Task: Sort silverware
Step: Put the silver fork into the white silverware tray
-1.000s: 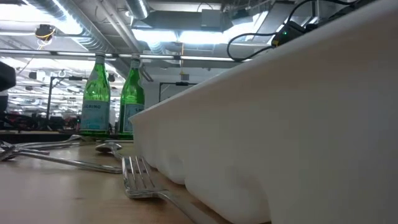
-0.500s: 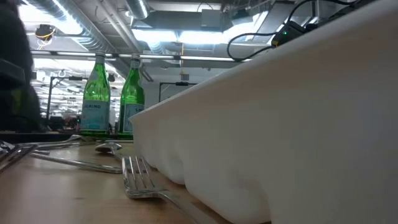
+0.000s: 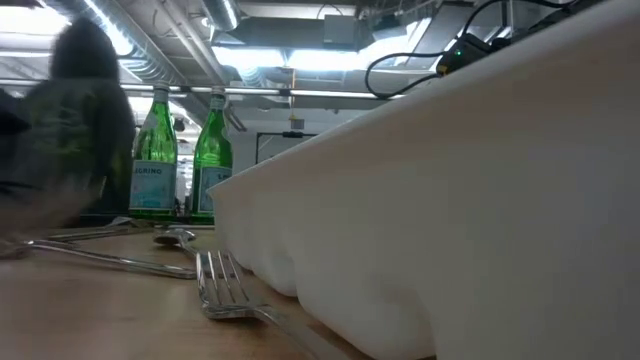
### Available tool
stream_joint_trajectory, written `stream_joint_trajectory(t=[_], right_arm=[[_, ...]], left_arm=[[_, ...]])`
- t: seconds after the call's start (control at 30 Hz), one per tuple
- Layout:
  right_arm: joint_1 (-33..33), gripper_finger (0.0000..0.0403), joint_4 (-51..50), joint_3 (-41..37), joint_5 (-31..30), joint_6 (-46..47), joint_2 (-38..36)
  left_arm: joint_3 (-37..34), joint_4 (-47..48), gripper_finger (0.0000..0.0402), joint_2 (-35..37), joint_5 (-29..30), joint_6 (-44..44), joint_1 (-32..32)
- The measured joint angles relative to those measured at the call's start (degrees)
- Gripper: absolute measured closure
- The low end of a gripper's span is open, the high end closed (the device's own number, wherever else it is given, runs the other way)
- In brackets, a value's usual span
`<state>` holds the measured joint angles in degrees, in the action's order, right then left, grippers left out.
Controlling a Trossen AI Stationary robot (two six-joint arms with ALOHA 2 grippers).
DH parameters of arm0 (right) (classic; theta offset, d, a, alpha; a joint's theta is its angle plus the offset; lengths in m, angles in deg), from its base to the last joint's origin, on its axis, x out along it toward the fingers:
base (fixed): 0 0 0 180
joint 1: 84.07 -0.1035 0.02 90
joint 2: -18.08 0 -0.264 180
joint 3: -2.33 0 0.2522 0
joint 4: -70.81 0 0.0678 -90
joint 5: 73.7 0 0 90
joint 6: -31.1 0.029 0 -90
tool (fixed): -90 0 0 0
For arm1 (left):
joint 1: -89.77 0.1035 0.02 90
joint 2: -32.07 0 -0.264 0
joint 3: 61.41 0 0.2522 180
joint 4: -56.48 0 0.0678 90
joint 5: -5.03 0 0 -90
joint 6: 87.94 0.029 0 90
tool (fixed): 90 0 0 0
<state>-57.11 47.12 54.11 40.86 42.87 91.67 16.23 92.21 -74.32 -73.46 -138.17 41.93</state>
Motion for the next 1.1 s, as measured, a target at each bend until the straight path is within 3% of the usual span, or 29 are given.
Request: stream_joint_trajectory(t=[0.5,0.8,1.1], right_arm=[[0.0,0.0310,0.0,0.0,0.1,0.0,0.0],[0.0,0.0310,0.0,0.0,0.1,0.0,0.0],[0.0,0.0310,0.0,0.0,0.3,0.0,0.0]], left_arm=[[0.1,-0.5,0.0396,8.9,3.3,-2.8,3.2],[0.2,-2.8,0.0395,10.8,5.9,13.1,17.8],[0.2,-7.8,0.0394,10.8,5.4,15.2,32.4]])
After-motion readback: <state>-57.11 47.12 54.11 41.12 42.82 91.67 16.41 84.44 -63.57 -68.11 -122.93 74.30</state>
